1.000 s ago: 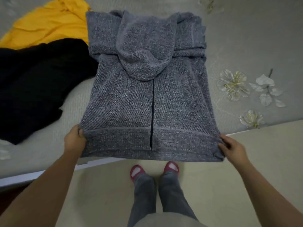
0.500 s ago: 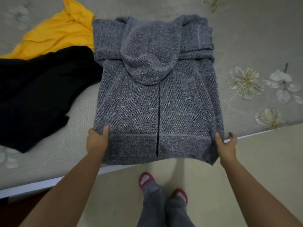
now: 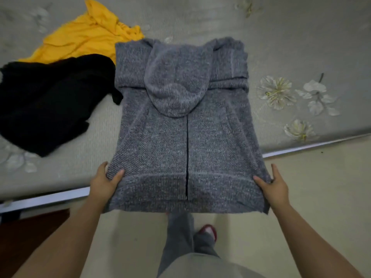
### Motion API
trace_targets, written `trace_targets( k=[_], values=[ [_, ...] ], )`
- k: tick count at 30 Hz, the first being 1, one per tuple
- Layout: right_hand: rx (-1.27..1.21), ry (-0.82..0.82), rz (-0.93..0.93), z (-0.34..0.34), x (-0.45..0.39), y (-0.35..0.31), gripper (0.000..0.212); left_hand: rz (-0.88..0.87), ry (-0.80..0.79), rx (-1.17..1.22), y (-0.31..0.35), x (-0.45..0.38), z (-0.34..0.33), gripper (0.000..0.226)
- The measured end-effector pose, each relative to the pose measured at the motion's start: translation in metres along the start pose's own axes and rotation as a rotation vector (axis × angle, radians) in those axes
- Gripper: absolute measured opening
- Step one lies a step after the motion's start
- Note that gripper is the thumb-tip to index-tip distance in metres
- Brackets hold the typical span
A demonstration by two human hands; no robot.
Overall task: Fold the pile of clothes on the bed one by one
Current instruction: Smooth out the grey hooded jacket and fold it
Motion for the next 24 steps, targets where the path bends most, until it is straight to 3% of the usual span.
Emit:
trace_targets(
  k=[5,10,14,19,24],
  values=[
    [-0.199,0.035,-0.001,0.024,0.01,-0.014,0.081,-0.039,0.114,0.201,0.019,0.032,0.012,0.073],
    [-0.291,0.147,0.212,0.033,-0.012,-0.108,0.073,-0.213,0.259,0.312,0.09,0.018,0.031,0.066],
    [-0.382,0.271,0.225,0.039,-0.043,-0.172,0.067,-0.283,0.366,0.394,0.14,-0.023,0.051,0.061],
    [-0.421,0.353,0.166,0.04,-0.107,-0.237,0.061,-0.092,0.393,0.478,0.181,-0.109,0.07,0.063],
    [-0.61,0.392,-0.175,0.024,-0.186,-0.284,0.061,0.182,0.299,0.609,0.227,-0.209,0.063,0.061]
  ],
)
Point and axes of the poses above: each hand's wrist, its own x-axis away from the middle knuckle, its own z-axis out of the back of the hand, y = z × x, the point moved 6 cm from there along -x, towards the middle knuckle, and after that the axes turned 4 degrees about y, right-handed, at the moved point
